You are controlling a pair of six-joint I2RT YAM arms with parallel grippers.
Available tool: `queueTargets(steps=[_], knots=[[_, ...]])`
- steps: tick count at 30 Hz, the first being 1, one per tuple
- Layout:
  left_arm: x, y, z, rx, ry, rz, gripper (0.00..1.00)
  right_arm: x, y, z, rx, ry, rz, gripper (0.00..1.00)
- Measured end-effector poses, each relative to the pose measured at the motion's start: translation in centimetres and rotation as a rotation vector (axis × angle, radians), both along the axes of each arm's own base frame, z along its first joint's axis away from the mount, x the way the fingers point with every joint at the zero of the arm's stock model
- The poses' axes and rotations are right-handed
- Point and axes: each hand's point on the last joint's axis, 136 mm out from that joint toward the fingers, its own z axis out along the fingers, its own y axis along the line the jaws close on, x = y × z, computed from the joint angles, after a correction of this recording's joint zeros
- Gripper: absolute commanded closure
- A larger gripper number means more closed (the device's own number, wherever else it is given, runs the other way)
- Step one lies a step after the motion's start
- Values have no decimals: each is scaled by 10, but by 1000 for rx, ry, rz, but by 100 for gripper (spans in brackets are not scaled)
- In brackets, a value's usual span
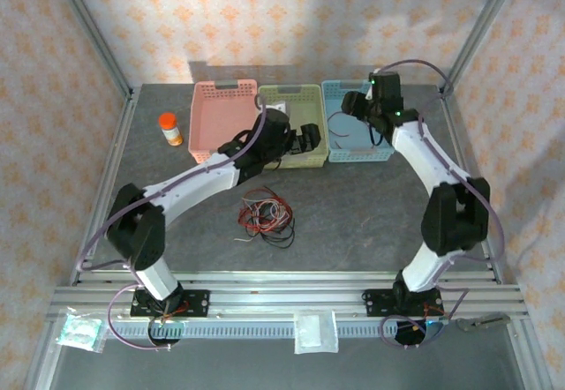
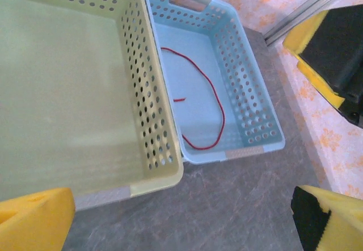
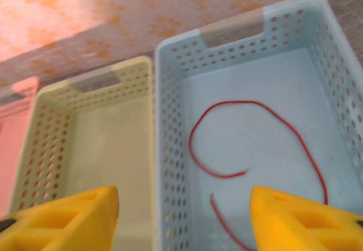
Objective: Untangle the cables
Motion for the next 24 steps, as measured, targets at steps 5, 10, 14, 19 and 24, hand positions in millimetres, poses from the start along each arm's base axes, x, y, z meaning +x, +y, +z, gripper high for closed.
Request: queueTargets(steps=[5, 10, 14, 19, 24], knots=[[-44, 30, -13, 37, 20, 17, 1, -61, 41, -15, -1, 3, 117, 40], [-82, 68, -50, 76, 92, 66, 1, -116, 52, -53, 8, 59, 152, 41], [-107, 96, -73, 128, 157, 109, 2, -158, 67, -78, 24, 104, 179, 42], [-135, 121, -89, 180, 224, 130, 13, -203, 97, -84, 85, 97, 237, 41], [-152, 133, -100, 231, 281, 117, 14, -237, 131, -77, 139, 48, 317, 34]])
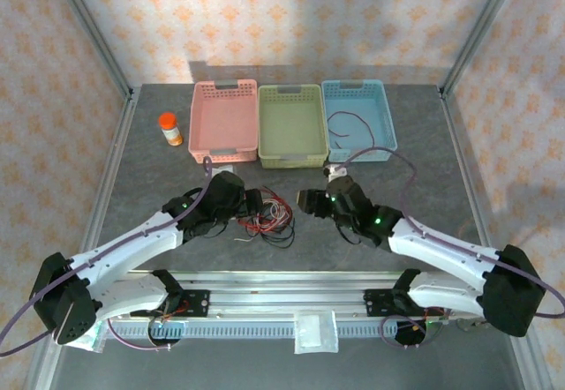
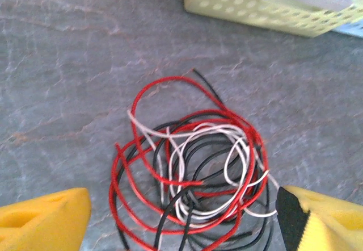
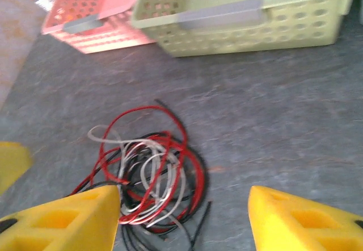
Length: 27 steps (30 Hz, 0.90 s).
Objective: Untangle the cables
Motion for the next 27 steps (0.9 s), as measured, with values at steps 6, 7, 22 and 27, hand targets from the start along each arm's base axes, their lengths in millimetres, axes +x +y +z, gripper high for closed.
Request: queueTargets(steps=[6, 7, 22, 27], knots=[[-11, 15, -3, -50, 19, 30, 12, -23, 36, -6, -58, -89, 160, 26], [-11, 21, -3, -77, 19, 53, 12, -26, 41, -12, -91, -99, 196, 26], [12, 57, -2, -467, -2, 207, 8, -24, 134, -24, -429, -219, 677, 43], [14, 57, -10, -558, 5, 211, 8, -29, 140, -46, -512, -212, 784, 44]])
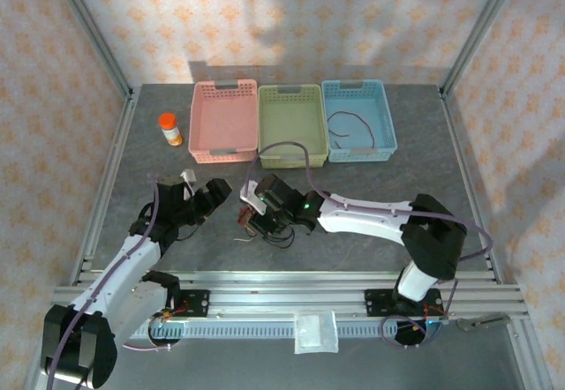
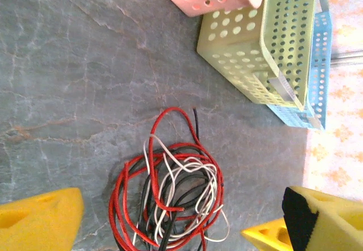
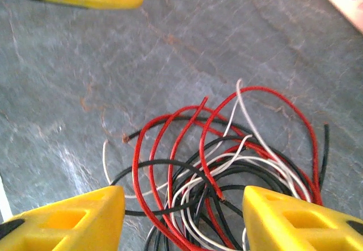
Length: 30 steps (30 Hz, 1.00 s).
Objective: Untangle the cables
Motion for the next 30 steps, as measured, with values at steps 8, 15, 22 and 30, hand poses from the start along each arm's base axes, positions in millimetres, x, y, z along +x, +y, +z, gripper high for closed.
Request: queueTargets(steps=[8, 15, 22, 30], knots=[[-14, -1, -8, -64, -11, 5, 8, -8, -6, -28, -106, 4, 97, 47], [-18, 4, -16, -86, 1, 34, 9, -6, 5, -28, -109, -2, 135, 50], [-16, 13, -19, -99, 9, 67, 9, -6, 7, -37, -127, 9, 148, 55], [-18, 19, -23, -104, 12, 77, 9, -3, 7, -44, -147, -8, 151, 68]])
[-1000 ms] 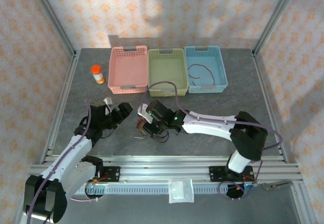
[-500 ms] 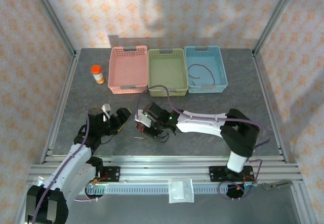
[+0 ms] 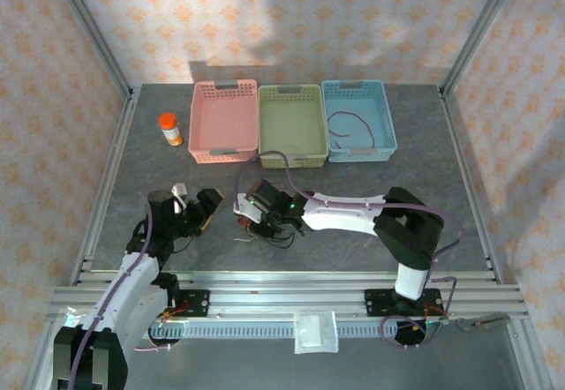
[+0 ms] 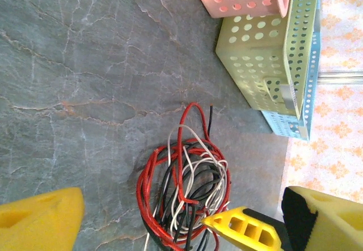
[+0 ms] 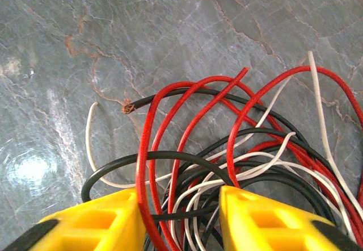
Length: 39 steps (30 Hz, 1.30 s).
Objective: Untangle the cables
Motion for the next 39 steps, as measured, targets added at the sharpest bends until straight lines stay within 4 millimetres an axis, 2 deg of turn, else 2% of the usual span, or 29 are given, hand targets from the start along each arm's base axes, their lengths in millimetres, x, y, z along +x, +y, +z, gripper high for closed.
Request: queueTargets(steps=[2, 7, 11, 15, 18, 22, 27, 33, 39], knots=[[0, 0, -2, 5, 2, -4, 9, 1, 0, -1, 0, -4, -4, 74], [-1, 0, -3, 18, -2, -15, 9, 3, 2, 1, 5, -5, -18, 83], [-3, 0, -10, 59, 4, -44, 9, 7, 5, 8, 24, -11, -41, 94], [-7, 0, -14, 89, 7, -69, 8, 13, 7, 18, 64, -24, -86, 99], [-7, -3, -10, 103, -18, -79, 7, 18, 5, 32, 120, -29, -131, 100], [-9, -17, -1, 133, -77, -123, 6, 34, -10, 50, 213, -27, -227, 100], [-5, -33, 11, 145, -158, -146, 6, 58, -29, 59, 310, 35, -352, 100], [0, -50, 8, 157, -178, -158, 6, 72, -35, 67, 392, 109, -426, 100], [7, -75, -2, 199, -157, -202, 7, 69, -35, 93, 474, 138, -427, 100]])
